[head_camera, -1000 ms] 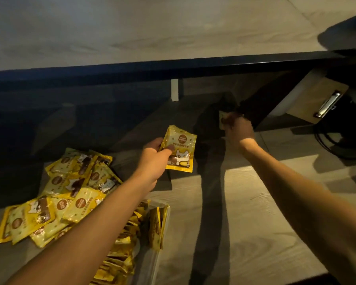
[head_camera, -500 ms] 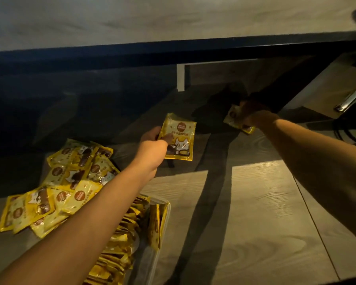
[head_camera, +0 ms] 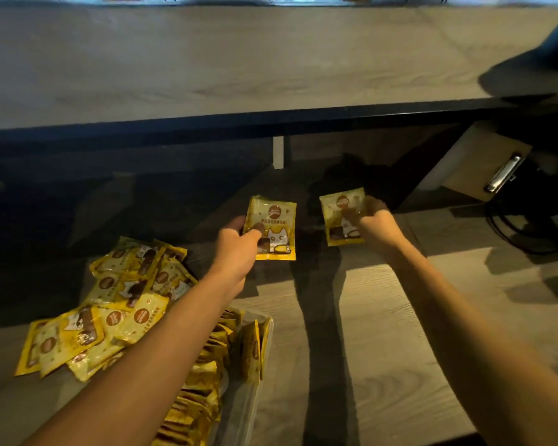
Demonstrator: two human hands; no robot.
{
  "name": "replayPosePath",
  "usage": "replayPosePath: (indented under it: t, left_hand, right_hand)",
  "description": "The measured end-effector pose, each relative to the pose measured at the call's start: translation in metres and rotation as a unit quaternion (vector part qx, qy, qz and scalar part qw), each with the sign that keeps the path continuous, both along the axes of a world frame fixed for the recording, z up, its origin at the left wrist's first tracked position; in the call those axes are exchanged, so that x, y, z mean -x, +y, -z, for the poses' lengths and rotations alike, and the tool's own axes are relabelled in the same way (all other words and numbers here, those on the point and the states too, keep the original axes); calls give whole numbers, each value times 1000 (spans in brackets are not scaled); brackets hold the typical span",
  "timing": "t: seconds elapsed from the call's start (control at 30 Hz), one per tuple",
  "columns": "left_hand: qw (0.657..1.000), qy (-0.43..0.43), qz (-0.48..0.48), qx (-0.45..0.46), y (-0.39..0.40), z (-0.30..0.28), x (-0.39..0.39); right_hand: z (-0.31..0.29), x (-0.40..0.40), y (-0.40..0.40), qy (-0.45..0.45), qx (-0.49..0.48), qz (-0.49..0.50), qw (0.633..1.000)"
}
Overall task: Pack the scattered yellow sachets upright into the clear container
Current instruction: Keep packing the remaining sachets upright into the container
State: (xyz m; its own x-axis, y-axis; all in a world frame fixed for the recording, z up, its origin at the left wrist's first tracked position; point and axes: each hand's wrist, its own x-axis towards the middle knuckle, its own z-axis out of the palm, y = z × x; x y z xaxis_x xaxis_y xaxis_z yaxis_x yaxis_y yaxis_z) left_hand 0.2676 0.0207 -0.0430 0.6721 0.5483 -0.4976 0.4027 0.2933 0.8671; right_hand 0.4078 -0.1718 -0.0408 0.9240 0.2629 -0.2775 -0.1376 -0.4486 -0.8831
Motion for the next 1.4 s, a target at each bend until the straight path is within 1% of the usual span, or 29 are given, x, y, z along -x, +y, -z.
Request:
replayPosePath:
  t: [0.07, 0.17, 0.23, 0.37, 0.47, 0.57, 0.67, 0.8, 0.97, 1.07, 1.13, 1.23, 1.3, 1.4]
  left_hand:
    - [1000, -14, -7, -8, 0, -9, 10]
    - [999, -29, 5, -25, 0, -21, 31]
    - [999, -37, 26, -29, 0, -29, 49]
    - [996, -52, 53, -53, 0, -41, 87]
    - [994, -78, 57, -44, 1, -46, 114]
    - [991, -93, 85, -42, -2, -50, 139]
    - [986, -115, 107, -59, -9, -52, 157]
    - [986, -107, 107, -70, -20, -53, 168]
    - [973, -106, 181, -94, -23, -57, 174]
    - [958, -96, 234, -134, -14, -57, 164]
    - [951, -96, 261, -134, -6, -58, 156]
    - [936, -99, 307, -143, 2, -58, 147]
    - [927, -104, 333, -136, 6, -55, 143]
    - [915, -100, 373, -115, 5, -47, 141]
  right_hand:
    - [-16, 35, -1, 25, -98, 24, 995]
    - [-35, 84, 5, 69, -198, 8, 978]
    - [-43, 114, 12, 95, -237, -6, 967]
    - [-49, 164, 31, 106, -266, -26, 958]
    - [-51, 193, 43, 80, -271, 15, 959]
    - [-50, 219, 54, 40, -255, 50, 965]
    - [-46, 242, 60, 12, -244, 97, 965]
    - [-41, 265, 63, 12, -256, 152, 954]
    - [-39, 277, 59, 13, -251, 181, 951]
    - [-44, 273, 54, 30, -251, 174, 952]
    - [-51, 266, 47, 42, -242, 134, 960]
    - [-61, 259, 30, 11, -190, 82, 978]
    - [-62, 260, 19, -1, -179, 70, 981]
    - [-57, 268, 11, 4, -165, 46, 985]
